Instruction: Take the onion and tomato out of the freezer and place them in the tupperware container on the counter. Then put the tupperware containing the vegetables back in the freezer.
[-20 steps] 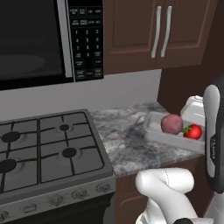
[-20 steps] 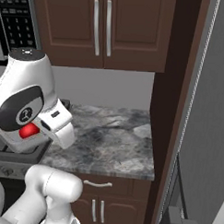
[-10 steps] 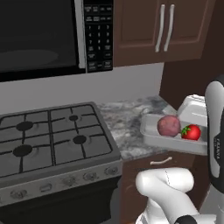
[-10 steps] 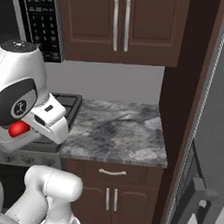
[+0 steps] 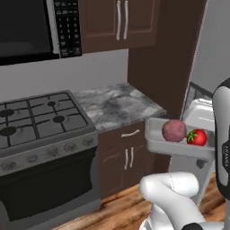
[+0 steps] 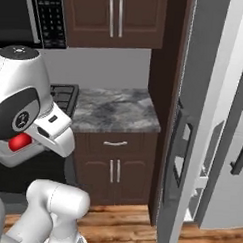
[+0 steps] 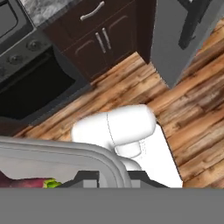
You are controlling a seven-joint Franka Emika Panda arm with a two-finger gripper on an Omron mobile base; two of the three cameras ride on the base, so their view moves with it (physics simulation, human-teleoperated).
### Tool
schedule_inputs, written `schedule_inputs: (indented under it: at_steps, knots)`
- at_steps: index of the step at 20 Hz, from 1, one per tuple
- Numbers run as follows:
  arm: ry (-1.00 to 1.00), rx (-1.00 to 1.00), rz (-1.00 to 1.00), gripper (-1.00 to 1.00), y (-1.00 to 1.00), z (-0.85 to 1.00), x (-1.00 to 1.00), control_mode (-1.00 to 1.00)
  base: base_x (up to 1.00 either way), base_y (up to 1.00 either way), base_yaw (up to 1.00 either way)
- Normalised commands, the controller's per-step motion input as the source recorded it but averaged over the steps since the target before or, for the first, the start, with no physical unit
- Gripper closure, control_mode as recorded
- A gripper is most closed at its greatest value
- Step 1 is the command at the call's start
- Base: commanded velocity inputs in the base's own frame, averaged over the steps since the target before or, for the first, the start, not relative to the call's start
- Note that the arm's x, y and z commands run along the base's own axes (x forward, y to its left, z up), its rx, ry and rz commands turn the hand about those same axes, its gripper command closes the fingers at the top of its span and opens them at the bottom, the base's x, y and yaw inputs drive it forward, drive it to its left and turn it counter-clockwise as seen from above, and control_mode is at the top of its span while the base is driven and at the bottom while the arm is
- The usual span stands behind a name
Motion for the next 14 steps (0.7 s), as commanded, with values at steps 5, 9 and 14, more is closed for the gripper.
schedule_inputs:
  at_steps: [5, 9, 14]
  knots:
    - [0.00, 0.00, 0.00, 1.00, 0.00, 0.00, 0.00, 1.00, -0.91, 0.00, -0.71]
    - [0.00, 0.00, 0.00, 1.00, 0.00, 0.00, 0.00, 1.00, -0.70, 0.00, -0.76]
    - [0.00, 0.00, 0.00, 1.00, 0.00, 0.00, 0.00, 1.00, -0.29, -0.17, -0.77]
